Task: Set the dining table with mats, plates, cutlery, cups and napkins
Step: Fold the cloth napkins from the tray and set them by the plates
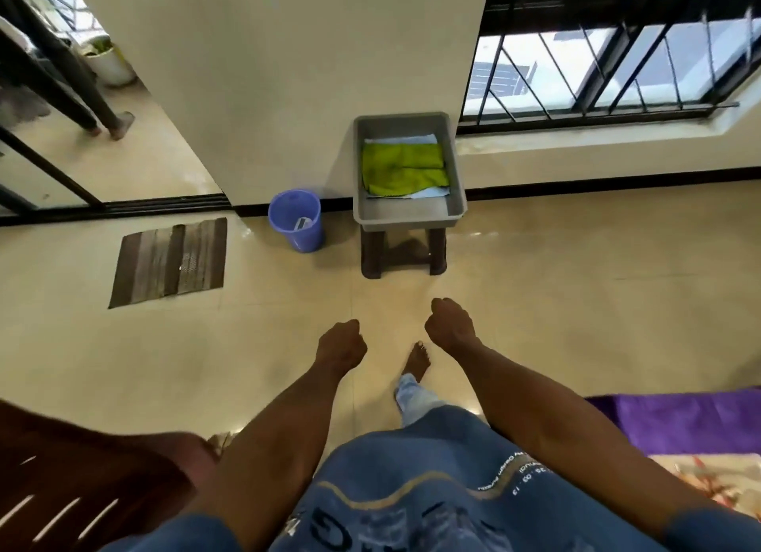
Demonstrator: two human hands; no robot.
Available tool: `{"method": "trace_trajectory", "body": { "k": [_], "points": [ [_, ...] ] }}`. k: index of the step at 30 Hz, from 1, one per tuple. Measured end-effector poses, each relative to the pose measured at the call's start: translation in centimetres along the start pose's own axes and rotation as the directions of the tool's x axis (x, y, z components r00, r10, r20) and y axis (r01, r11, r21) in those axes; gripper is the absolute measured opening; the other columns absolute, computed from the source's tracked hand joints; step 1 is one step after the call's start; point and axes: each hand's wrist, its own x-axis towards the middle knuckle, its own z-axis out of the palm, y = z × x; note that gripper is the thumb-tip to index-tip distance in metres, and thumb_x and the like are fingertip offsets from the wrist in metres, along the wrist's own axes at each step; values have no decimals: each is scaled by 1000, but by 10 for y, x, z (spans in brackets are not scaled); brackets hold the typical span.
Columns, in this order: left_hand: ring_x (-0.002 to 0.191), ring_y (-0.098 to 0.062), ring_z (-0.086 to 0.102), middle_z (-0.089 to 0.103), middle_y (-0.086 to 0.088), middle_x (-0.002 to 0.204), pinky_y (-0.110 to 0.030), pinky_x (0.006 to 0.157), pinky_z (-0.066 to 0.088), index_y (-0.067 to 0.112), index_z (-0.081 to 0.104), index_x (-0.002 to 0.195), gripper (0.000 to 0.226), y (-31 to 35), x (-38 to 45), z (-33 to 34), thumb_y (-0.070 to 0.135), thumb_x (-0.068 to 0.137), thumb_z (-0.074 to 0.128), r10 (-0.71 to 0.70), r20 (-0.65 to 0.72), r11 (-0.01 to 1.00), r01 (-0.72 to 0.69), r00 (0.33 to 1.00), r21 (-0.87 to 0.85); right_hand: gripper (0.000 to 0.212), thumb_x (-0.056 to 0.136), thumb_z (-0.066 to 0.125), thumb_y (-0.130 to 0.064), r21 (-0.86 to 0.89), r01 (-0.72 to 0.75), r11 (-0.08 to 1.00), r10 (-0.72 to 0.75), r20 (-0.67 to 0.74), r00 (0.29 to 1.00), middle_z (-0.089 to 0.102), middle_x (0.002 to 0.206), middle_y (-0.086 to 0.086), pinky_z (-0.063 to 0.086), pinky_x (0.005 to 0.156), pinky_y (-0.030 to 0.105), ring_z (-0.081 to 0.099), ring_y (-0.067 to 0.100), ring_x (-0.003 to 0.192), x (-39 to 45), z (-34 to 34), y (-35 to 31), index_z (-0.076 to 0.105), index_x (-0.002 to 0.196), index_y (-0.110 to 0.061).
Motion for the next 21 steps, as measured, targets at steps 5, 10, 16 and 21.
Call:
{"method": "trace_trajectory", "body": {
  "k": [5, 10, 16, 21],
  "points": [
    [100, -36, 61, 63, -16, 112, -34, 76, 43, 7, 56, 105, 19, 28, 108, -61, 19, 96, 43, -40, -35, 999, 40, 999, -14, 23, 86, 48, -9, 4, 7, 1000, -7, 24, 1000, 61, 113, 17, 48, 82, 38, 60, 37, 102, 114, -46, -4, 57, 107, -4],
    [100, -37, 61, 66, -15, 109, -36, 76, 45, 11, 60, 104, 19, 66, 202, -118, 19, 92, 48, -108, -89, 977, 89, 990, -196, 22, 81, 50, -8, 38, -1, 999, 1, 6, 1000, 64, 107, 18, 49, 75, 38, 62, 38, 97, 215, -94, -9, 60, 101, -5],
    [105, -41, 58, 65, -20, 108, -39, 81, 46, 4, 63, 102, 19, 89, 306, -159, 15, 90, 53, -74, -64, 970, 57, 995, -236, 19, 89, 53, -16, 48, -52, 998, 49, 56, 997, 61, 112, 19, 46, 78, 38, 58, 39, 103, 314, -133, -5, 55, 104, -5],
    [102, -42, 59, 66, -25, 107, -42, 82, 46, -2, 66, 100, 23, 100, 411, -185, 14, 93, 51, -53, -45, 966, 40, 998, -255, 24, 88, 48, -9, 74, -117, 990, 112, 74, 991, 61, 117, 20, 46, 83, 37, 59, 37, 106, 410, -154, 1, 56, 110, -2]
  ]
}}
